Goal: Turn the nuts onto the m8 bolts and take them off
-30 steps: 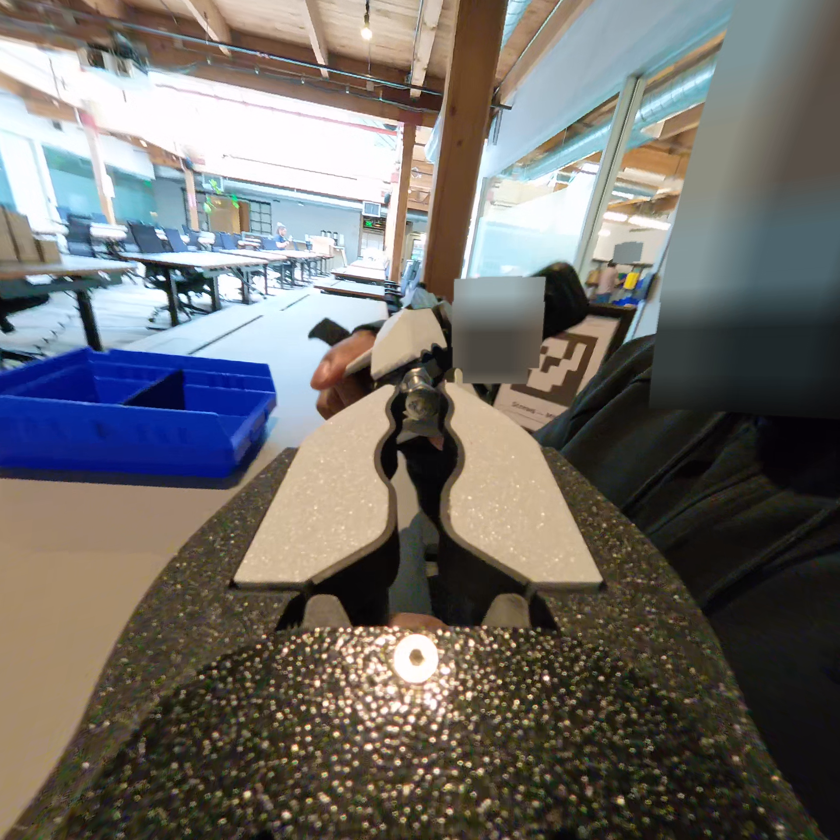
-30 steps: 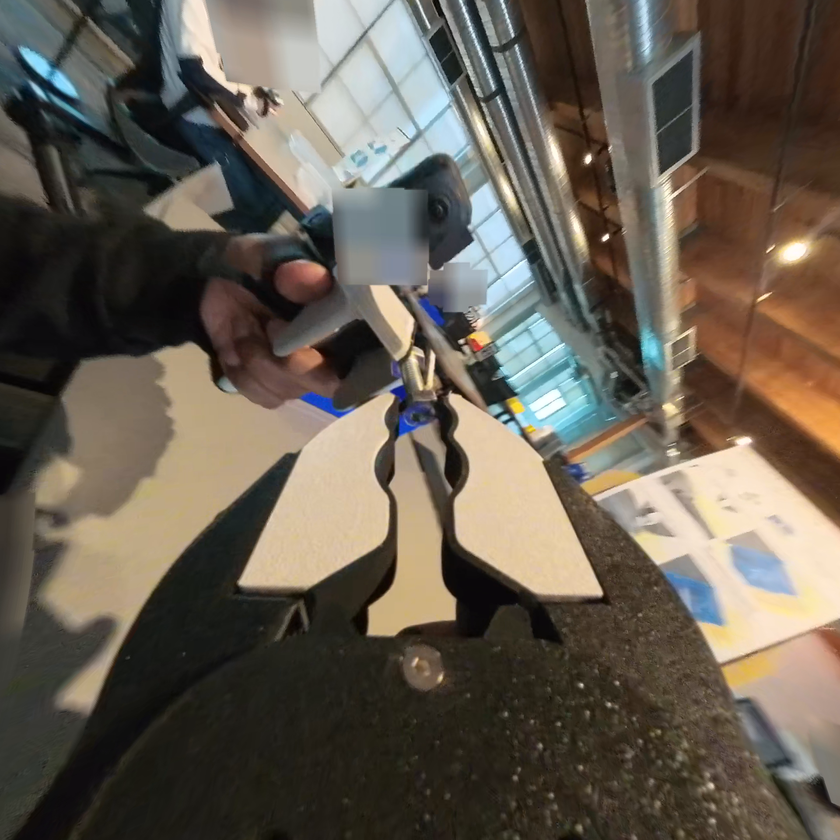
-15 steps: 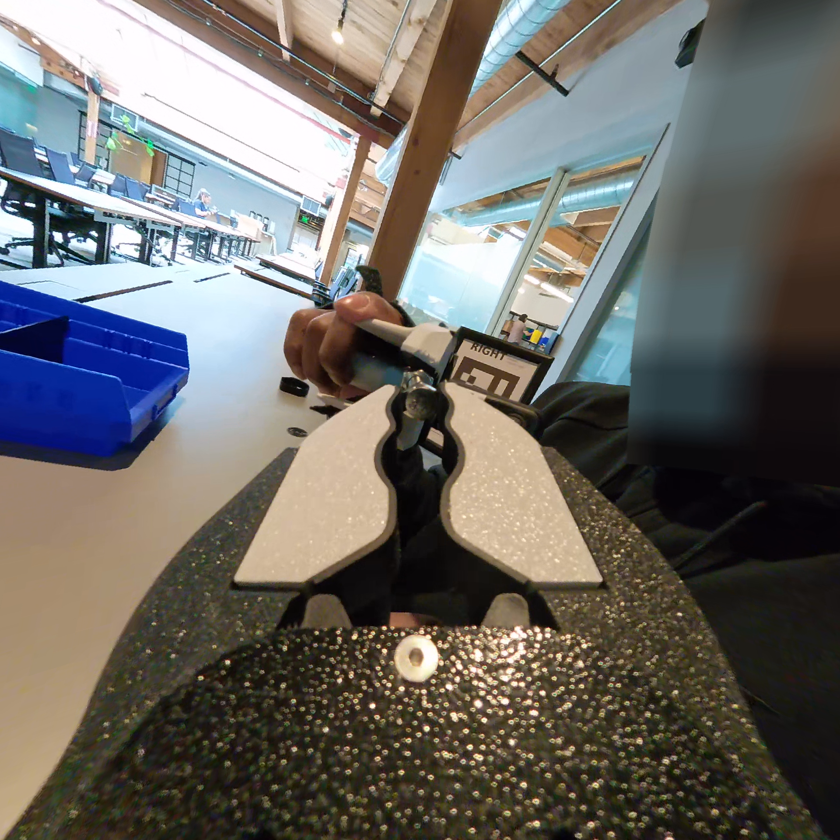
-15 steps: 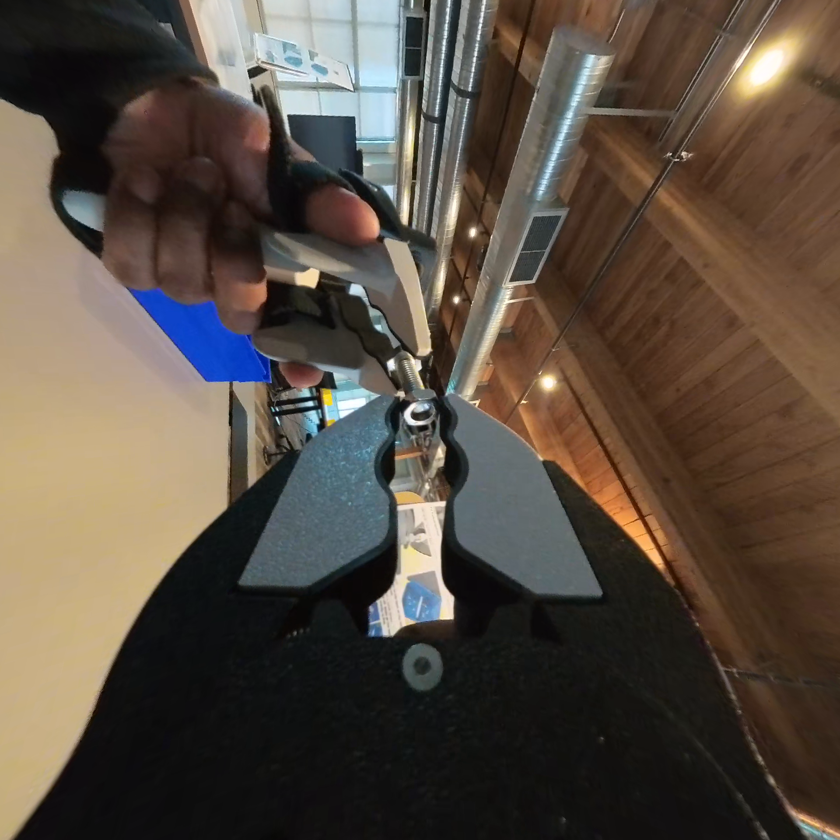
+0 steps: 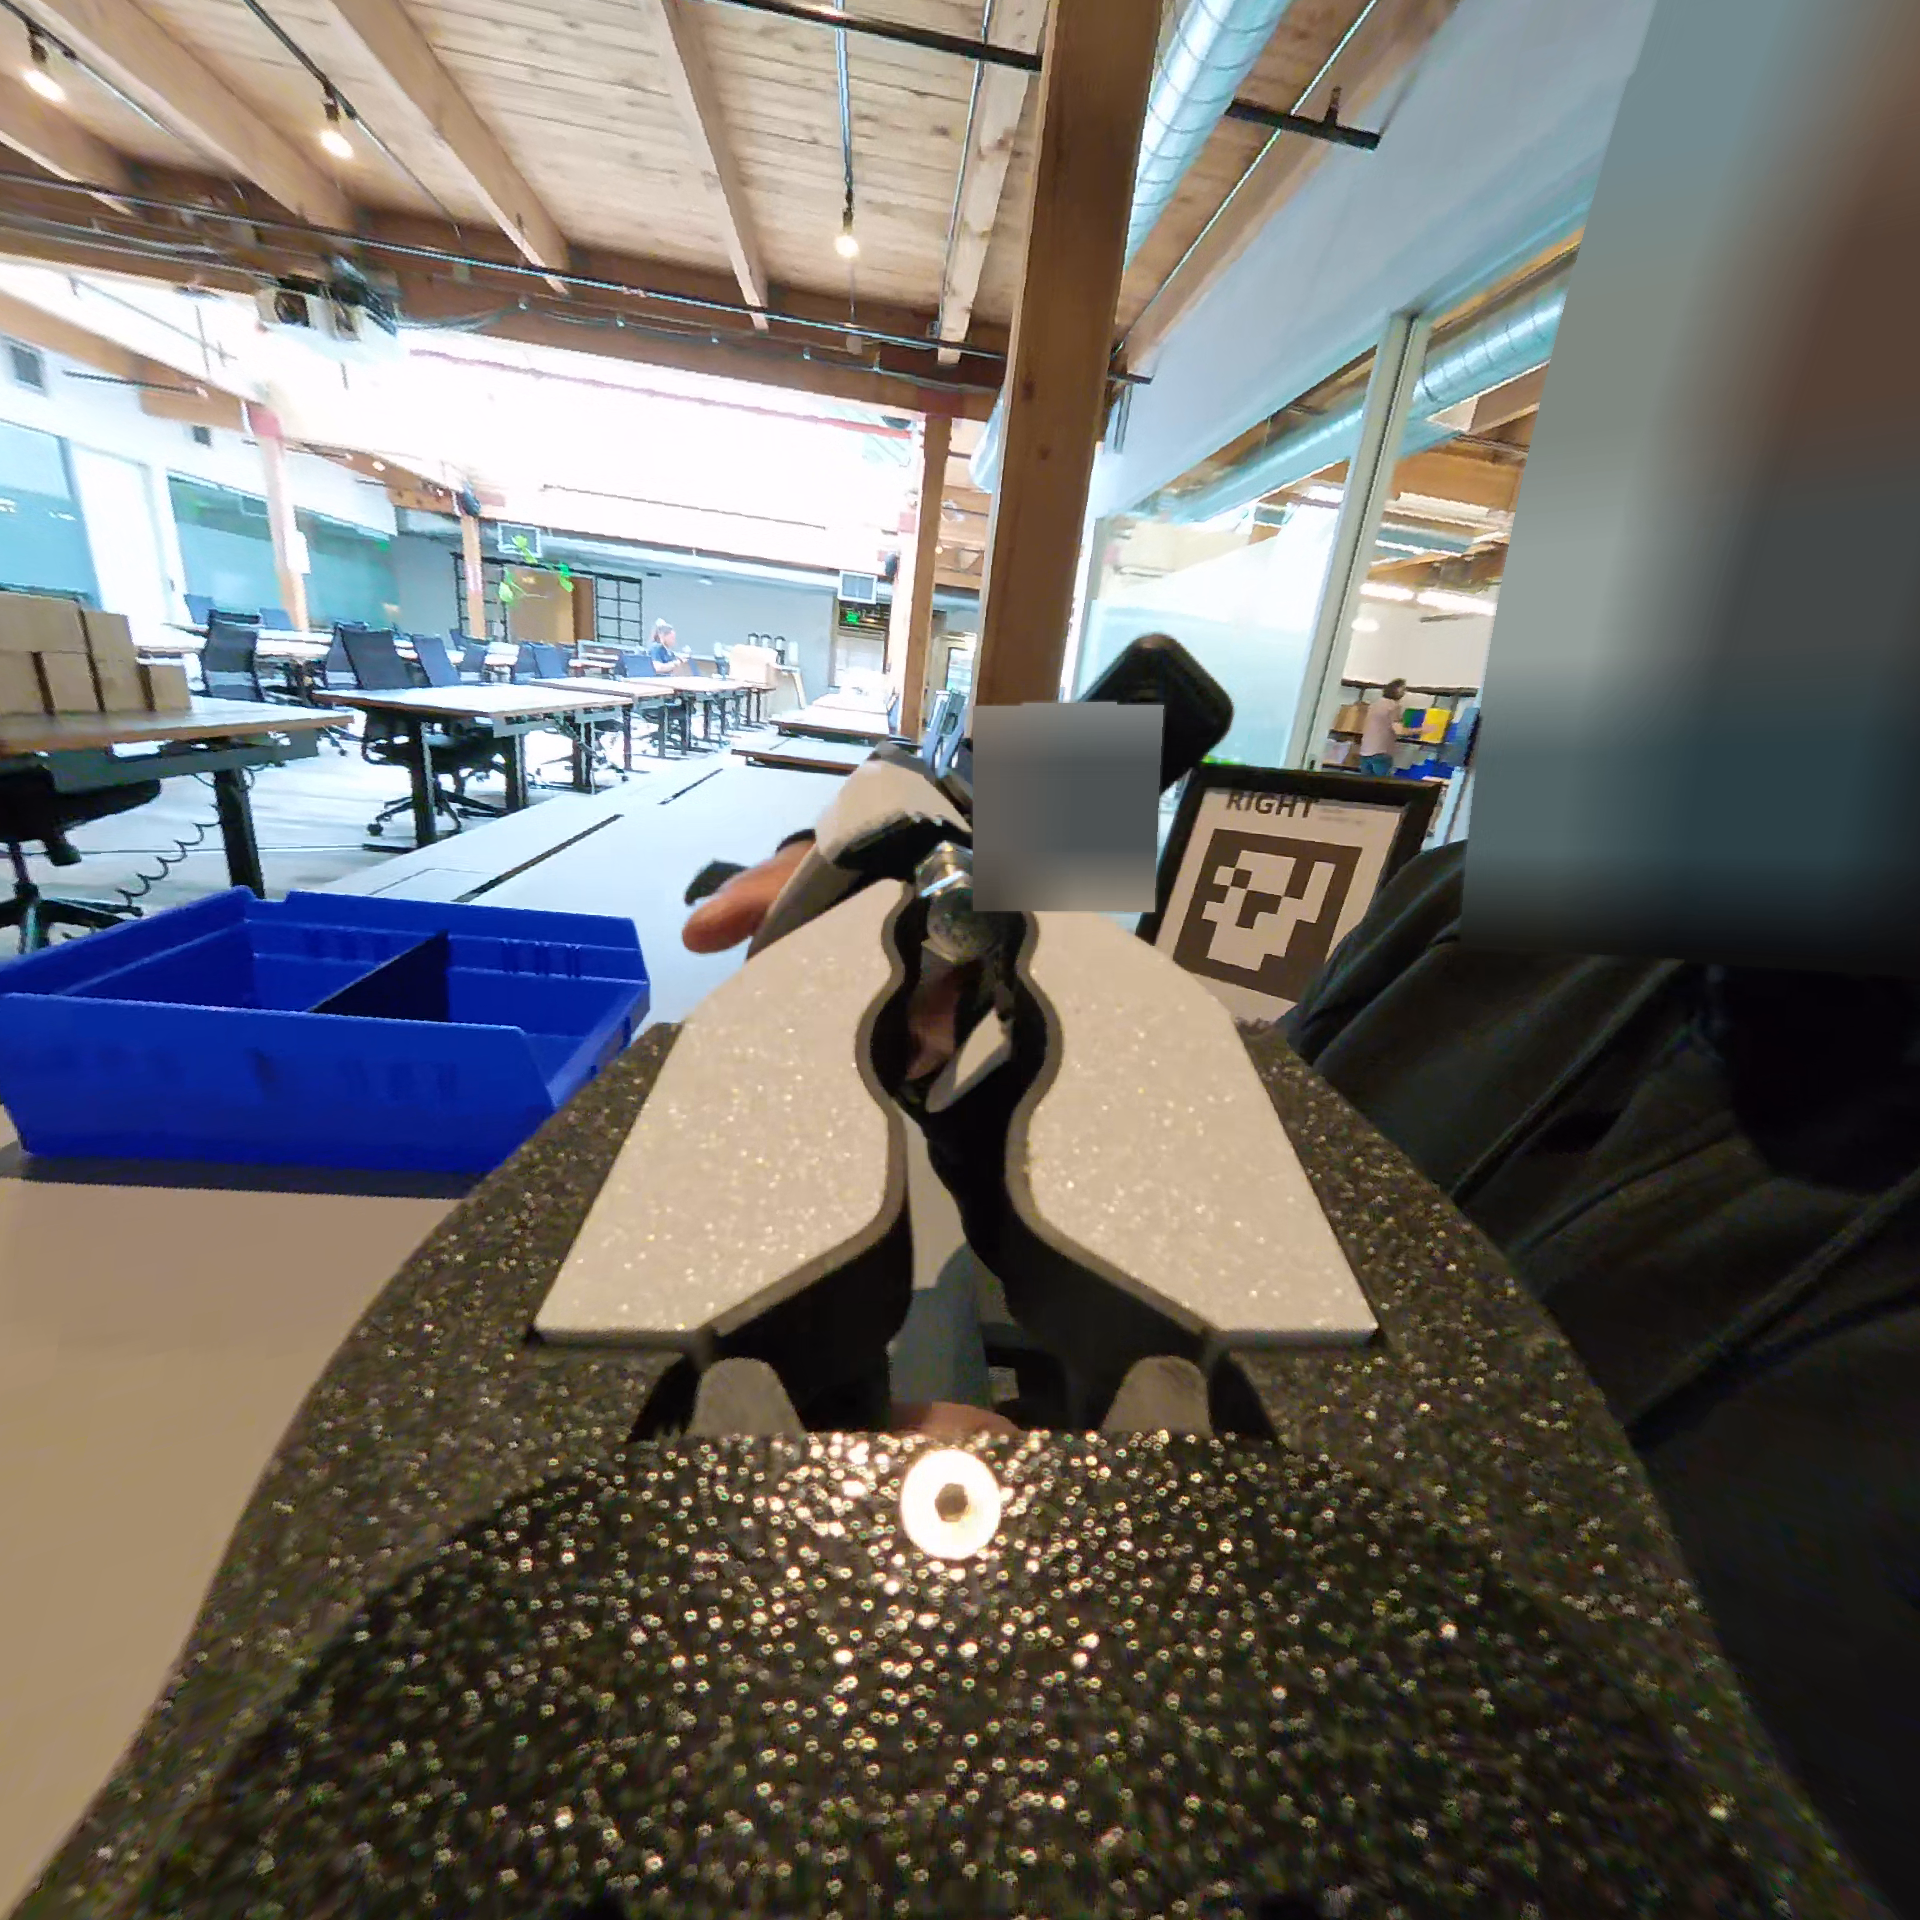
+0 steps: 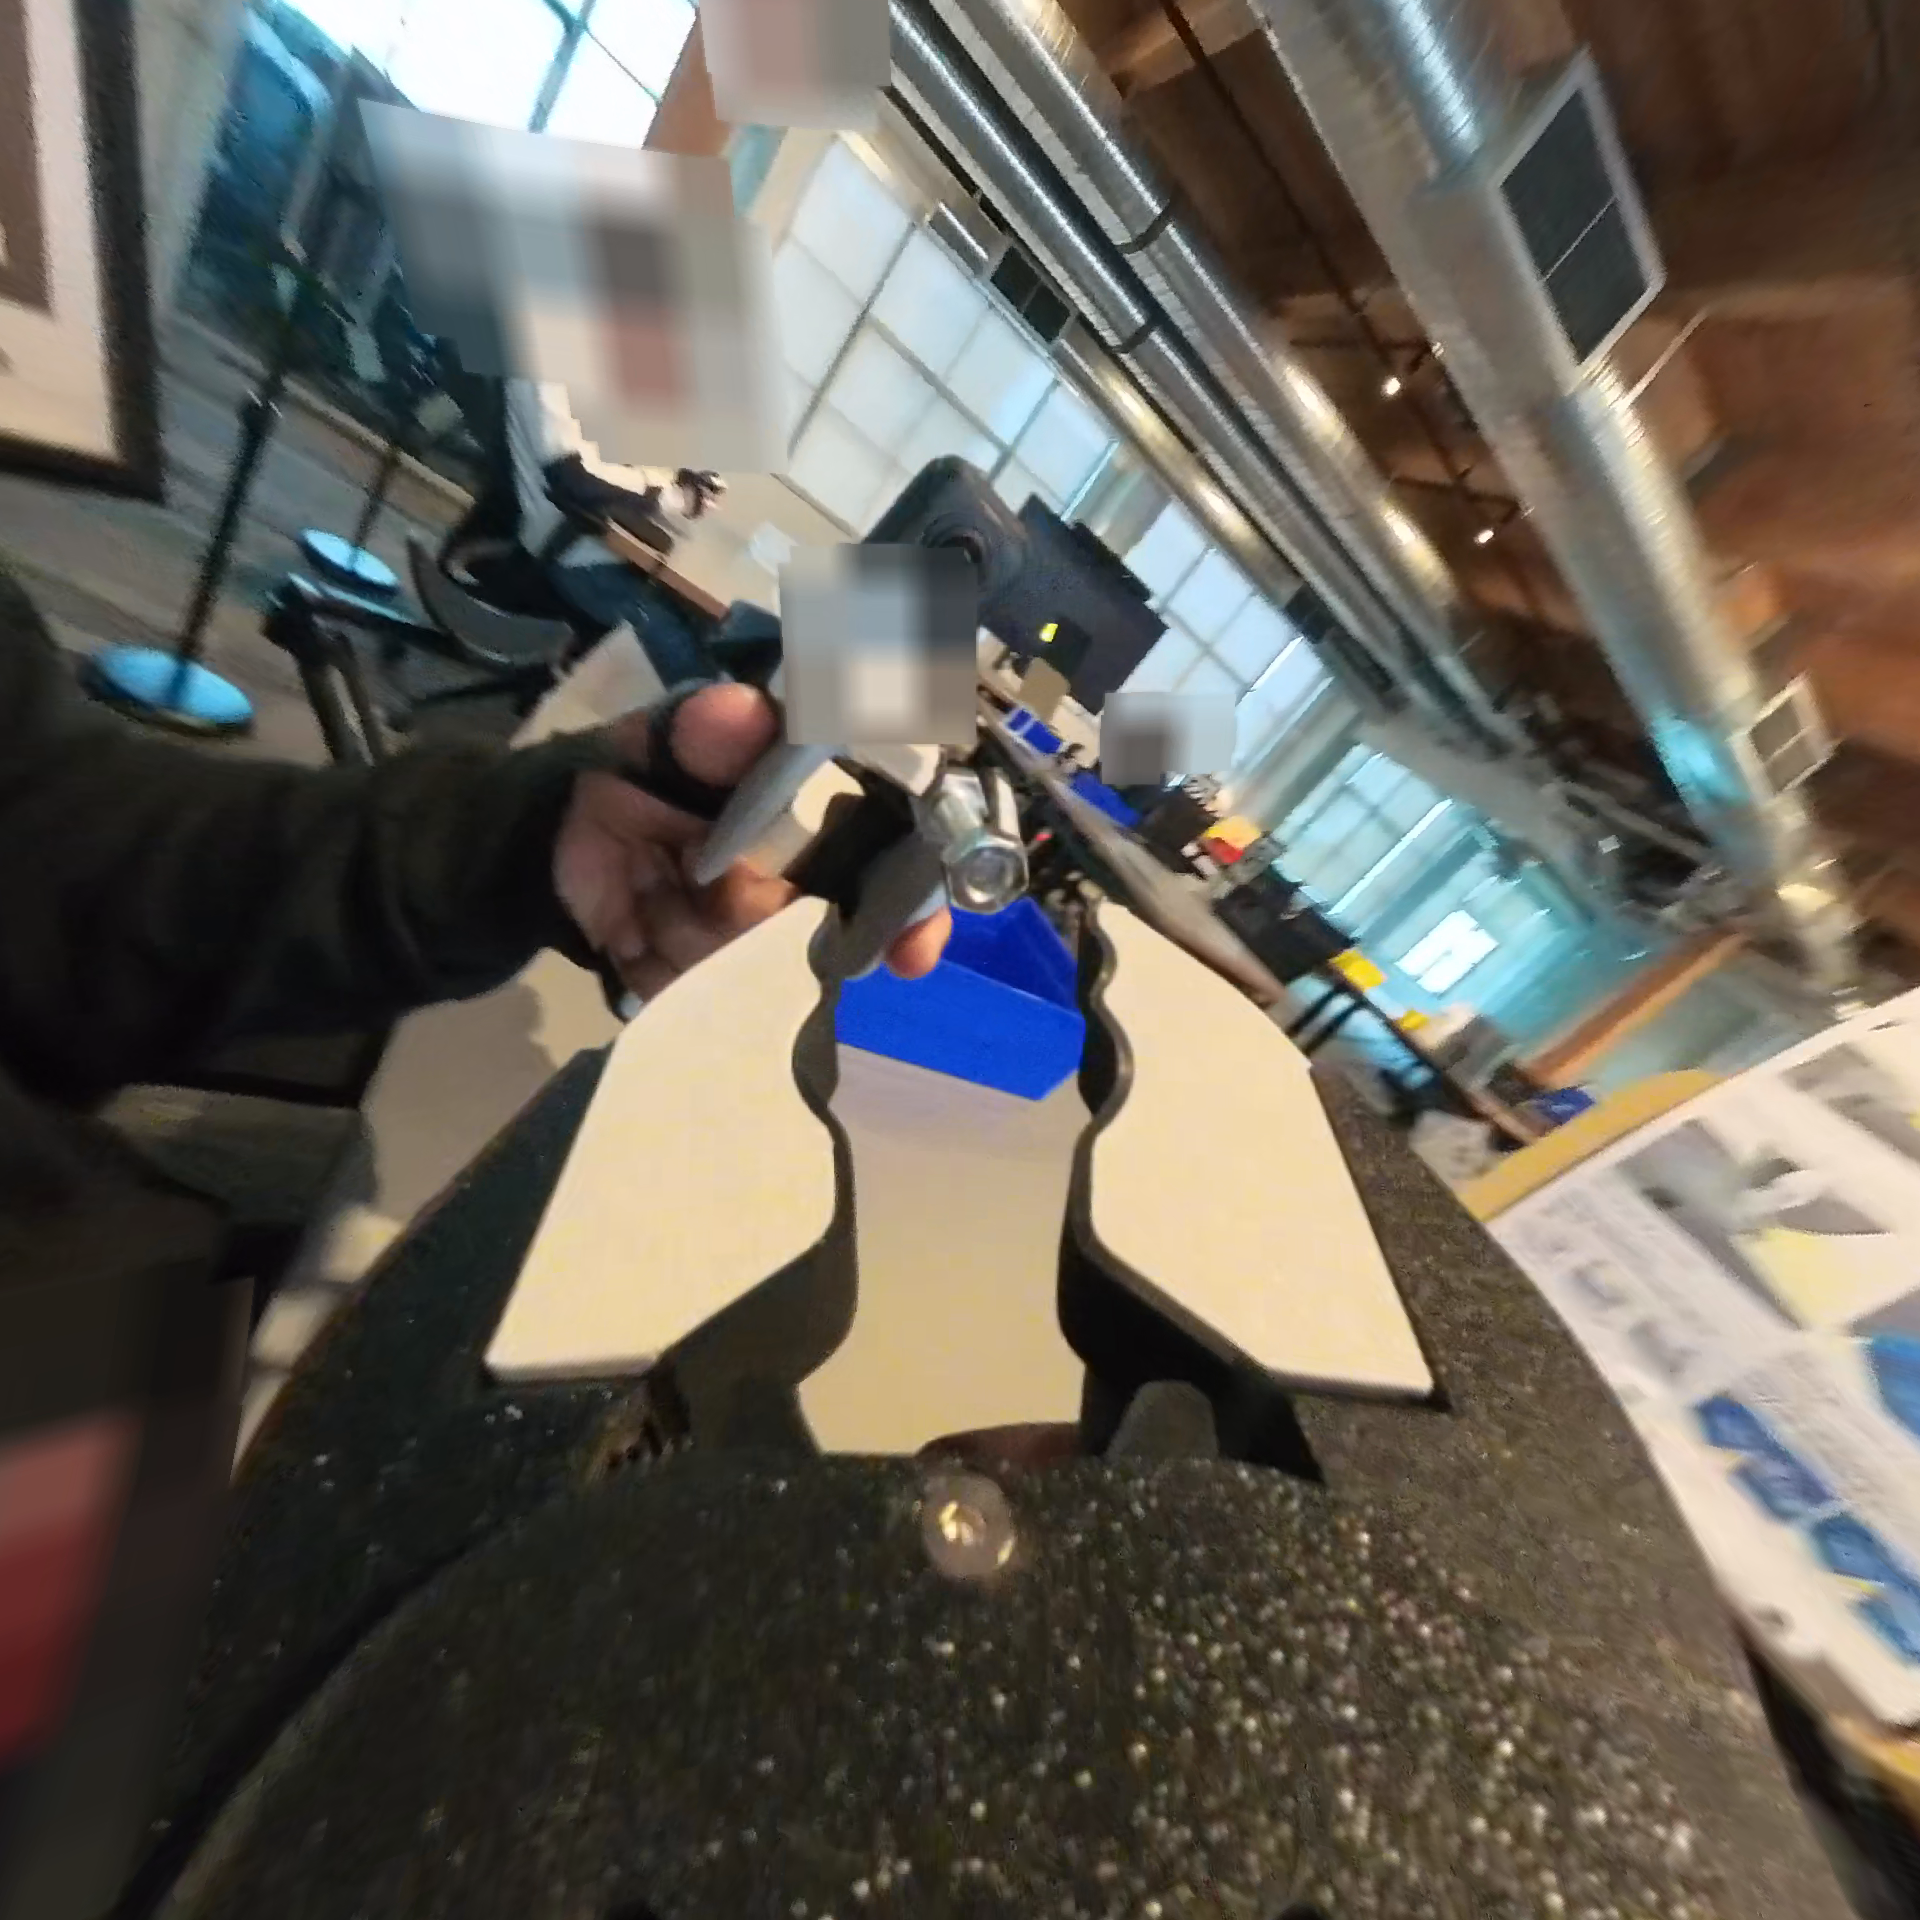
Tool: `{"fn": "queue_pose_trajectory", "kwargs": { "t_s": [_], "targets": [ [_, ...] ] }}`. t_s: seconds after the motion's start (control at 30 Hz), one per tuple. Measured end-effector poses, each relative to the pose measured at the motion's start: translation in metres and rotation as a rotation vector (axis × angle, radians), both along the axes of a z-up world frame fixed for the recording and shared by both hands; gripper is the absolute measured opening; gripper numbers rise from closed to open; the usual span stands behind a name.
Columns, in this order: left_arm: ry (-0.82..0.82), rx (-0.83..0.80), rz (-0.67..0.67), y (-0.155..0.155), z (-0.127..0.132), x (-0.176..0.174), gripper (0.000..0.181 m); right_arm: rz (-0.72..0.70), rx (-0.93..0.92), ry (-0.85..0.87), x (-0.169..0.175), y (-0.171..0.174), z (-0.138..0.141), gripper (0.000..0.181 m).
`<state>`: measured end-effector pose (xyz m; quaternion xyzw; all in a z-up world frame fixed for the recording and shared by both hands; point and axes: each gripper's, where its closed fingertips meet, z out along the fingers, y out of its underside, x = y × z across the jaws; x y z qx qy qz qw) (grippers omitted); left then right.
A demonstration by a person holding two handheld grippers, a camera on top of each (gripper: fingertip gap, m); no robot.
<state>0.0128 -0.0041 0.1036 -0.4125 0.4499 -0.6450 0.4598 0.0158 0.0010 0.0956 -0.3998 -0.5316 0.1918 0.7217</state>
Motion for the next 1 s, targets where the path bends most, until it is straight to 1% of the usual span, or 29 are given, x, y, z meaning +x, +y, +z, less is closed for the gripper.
{"fn": "queue_pose_trajectory", "kwargs": {
  "t_s": [0.1,0.23,0.3,0.43,0.47,0.57,0.73,0.9,1.0],
  "targets": [
    [0.021,0.031,0.026,0.001,-0.003,0.002,0.014,0.053,-0.123,0.023,-0.004,-0.002,-0.001,0.042],
    [0.05,0.064,0.037,0.0,-0.008,0.003,0.014,0.037,-0.19,0.036,-0.004,0.003,-0.002,0.039],
    [0.072,0.069,0.046,0.001,-0.01,0.004,0.014,0.043,-0.215,0.048,-0.004,0.003,-0.001,0.034],
    [0.099,0.081,0.065,0.002,-0.013,0.005,0.014,0.048,-0.259,0.046,-0.004,0.003,-0.002,0.017],
    [0.104,0.08,0.067,0.002,-0.014,0.006,0.014,0.041,-0.245,0.036,-0.004,0.003,-0.003,0.017],
    [0.108,0.045,0.037,0.0,-0.014,0.005,0.014,-0.012,-0.097,-0.009,-0.004,0.002,-0.004,0.016],
    [0.115,-0.122,-0.058,0.0,-0.015,0.006,0.014,-0.178,0.325,-0.12,-0.002,0.001,-0.004,0.016],
    [0.106,-0.198,-0.109,0.001,-0.016,0.006,0.014,-0.279,0.582,-0.186,-0.001,0.001,-0.003,0.016],
    [0.115,-0.21,-0.121,0.001,-0.018,0.007,0.014,-0.294,0.673,-0.214,0.0,0.001,-0.005,0.016]
  ]
}}
